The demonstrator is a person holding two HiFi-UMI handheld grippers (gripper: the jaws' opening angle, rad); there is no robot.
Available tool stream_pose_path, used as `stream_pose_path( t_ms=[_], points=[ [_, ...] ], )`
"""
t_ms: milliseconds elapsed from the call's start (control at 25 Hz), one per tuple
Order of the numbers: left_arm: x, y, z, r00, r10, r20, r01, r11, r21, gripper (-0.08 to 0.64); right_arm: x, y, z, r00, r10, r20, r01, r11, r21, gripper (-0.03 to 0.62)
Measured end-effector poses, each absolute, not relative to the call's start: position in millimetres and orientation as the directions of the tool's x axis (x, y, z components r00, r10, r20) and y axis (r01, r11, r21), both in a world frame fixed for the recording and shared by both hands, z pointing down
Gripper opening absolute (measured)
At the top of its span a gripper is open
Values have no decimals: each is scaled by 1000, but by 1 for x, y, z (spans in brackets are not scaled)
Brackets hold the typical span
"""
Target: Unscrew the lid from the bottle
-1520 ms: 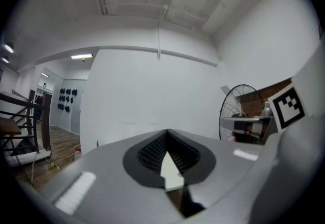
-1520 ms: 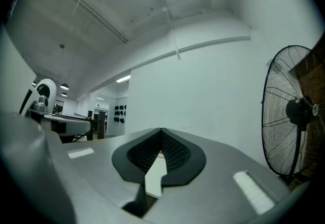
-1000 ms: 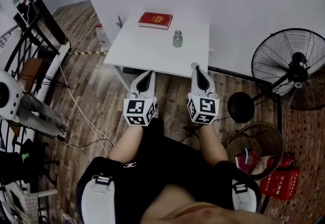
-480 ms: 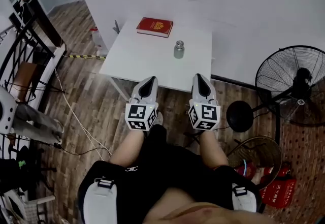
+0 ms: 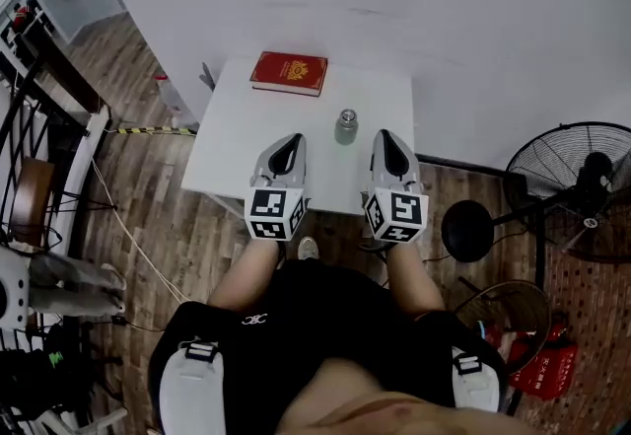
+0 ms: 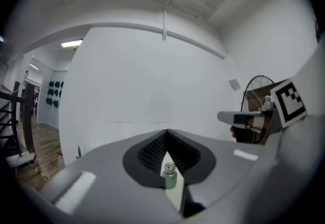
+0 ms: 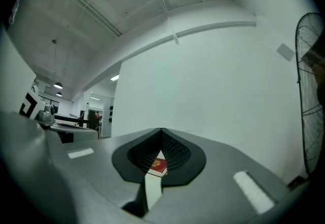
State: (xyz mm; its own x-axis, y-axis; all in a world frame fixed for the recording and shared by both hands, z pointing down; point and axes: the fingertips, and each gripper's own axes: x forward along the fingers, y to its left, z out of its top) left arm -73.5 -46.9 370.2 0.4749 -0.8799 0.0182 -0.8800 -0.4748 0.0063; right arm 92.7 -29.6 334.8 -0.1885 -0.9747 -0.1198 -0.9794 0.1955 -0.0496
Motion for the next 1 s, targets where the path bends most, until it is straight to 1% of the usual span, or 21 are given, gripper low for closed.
stream_pose_path(
  t_ms=[360, 520, 680, 880, 960, 1000],
  points=[
    [-82, -147, 379, 548, -835, 58, -836, -548, 22, 54, 77, -119, 350, -140, -987, -78, -989, 144, -44, 0],
    [-79, -170, 391, 589, -803, 85, -808, -588, 41, 54, 82, -137, 361, -104, -993, -55, -994, 106, -38, 0],
    [-75, -183, 398, 600, -795, 92, -800, -598, 54, 54, 95, -149, 364, -80, -995, -53, -996, 81, -27, 0],
    [-69, -202, 406, 594, -799, 98, -804, -590, 68, 54, 107, -166, 367, -84, -994, -62, -996, 86, -30, 0],
    [-63, -208, 405, 604, -791, 96, -797, -602, 55, 54, 110, -172, 365, -111, -991, -77, -992, 115, -44, 0],
    [-58, -211, 405, 616, -782, 96, -787, -615, 46, 54, 109, -177, 364, -141, -987, -81, -987, 146, -59, 22]
  ],
)
